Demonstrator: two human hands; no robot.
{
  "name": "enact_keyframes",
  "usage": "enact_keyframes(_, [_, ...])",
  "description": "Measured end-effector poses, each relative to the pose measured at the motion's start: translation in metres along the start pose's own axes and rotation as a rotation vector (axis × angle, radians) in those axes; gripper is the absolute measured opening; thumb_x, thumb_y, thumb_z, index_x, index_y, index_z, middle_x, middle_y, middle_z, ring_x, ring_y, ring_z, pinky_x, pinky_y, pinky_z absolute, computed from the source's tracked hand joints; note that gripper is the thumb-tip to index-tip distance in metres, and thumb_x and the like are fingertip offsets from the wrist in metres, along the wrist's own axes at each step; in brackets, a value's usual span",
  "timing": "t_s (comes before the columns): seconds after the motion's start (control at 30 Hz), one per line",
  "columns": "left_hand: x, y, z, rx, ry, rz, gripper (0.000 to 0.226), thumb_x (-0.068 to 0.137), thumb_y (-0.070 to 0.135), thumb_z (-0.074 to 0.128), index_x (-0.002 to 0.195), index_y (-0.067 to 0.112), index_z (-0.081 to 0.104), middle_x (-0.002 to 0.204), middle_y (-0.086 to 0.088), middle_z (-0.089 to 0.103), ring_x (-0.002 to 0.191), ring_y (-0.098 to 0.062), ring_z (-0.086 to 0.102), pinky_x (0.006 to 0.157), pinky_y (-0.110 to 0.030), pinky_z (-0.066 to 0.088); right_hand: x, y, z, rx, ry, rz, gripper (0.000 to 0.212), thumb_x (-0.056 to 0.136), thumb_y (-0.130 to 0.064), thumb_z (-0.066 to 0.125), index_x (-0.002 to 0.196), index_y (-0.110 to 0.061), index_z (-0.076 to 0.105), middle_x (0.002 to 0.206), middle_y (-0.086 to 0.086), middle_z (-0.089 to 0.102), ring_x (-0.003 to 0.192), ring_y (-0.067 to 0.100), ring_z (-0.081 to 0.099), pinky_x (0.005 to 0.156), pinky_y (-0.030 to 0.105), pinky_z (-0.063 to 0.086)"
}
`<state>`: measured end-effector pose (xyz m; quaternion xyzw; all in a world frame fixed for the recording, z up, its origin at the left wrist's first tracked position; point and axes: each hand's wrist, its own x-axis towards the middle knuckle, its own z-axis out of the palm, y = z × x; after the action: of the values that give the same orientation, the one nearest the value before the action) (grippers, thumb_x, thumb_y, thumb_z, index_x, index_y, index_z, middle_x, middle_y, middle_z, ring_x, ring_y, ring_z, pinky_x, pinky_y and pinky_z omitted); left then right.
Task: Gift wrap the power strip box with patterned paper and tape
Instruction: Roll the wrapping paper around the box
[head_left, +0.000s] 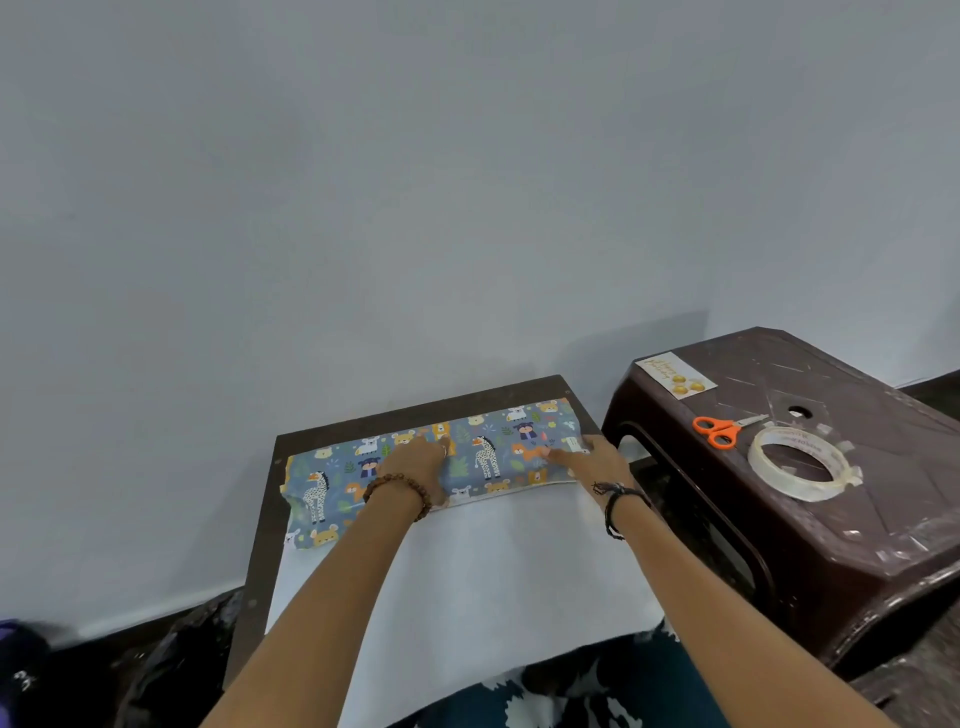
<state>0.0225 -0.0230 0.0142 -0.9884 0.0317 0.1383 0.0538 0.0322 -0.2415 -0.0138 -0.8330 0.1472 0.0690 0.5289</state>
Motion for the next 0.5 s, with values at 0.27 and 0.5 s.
enact_keyframes(0.27, [-0.012,-0.04,0.012,-0.021,0.029,-0.049,0.084,0.08,0.031,0.067,0.147,0.014,0.019,0.131,-0.016,0.043,0.12,-0.031,0.046,0.094,-0.035,0.042,-0.005,-0.017,0.034,-0.121,-0.088,-0.06,0.04,0.072,-0.047,0.074,0.091,-0.015,0.059,0.101,0.008,0.063,0.09,0.024,0.055,0.071,0.028,0.04])
enact_keyframes(0.5, [-0.021,-0.065,0.018,-0.014,0.023,-0.095,0.083,0.08,0.034,0.067,0.146,0.015,0.02,0.133,-0.016,0.042,0.12,-0.03,0.047,0.095,-0.034,0.042,-0.012,-0.035,0.057,-0.256,-0.148,-0.097,0.059,0.078,-0.047,0.068,0.117,-0.005,0.055,0.122,0.015,0.056,0.111,0.03,0.054,0.088,0.036,0.045])
